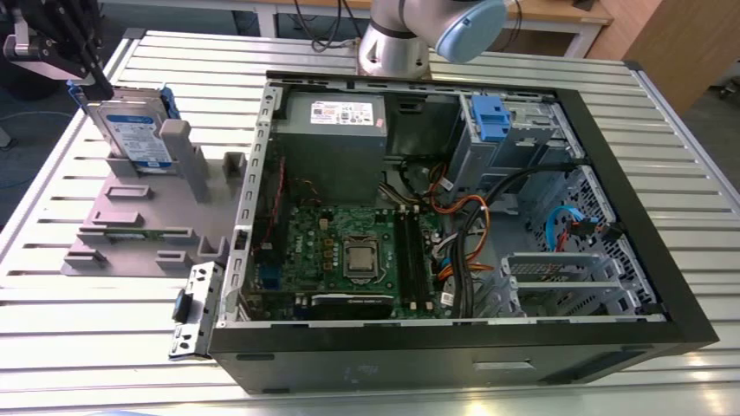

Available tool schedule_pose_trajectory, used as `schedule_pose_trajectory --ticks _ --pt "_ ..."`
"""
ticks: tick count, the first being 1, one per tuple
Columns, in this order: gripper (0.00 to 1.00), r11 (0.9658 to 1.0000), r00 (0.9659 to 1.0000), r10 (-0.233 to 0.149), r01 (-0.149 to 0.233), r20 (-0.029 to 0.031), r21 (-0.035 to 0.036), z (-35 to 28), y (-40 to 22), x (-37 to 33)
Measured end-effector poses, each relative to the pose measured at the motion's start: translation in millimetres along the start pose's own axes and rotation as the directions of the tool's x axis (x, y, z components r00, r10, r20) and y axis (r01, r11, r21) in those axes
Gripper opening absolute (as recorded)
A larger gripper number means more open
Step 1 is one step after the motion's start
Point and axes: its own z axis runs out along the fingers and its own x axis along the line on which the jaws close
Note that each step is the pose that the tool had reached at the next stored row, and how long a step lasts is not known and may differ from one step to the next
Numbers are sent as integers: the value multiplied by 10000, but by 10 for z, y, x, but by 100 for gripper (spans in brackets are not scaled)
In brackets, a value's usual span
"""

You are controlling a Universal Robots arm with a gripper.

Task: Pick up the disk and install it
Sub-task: 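Pick up the disk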

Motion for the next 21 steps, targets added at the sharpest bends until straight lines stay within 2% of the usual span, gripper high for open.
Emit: schedule_pose_trajectory --ticks 21 --pt "11 10000 9999 -90 90 -58 -2 0 0 0"
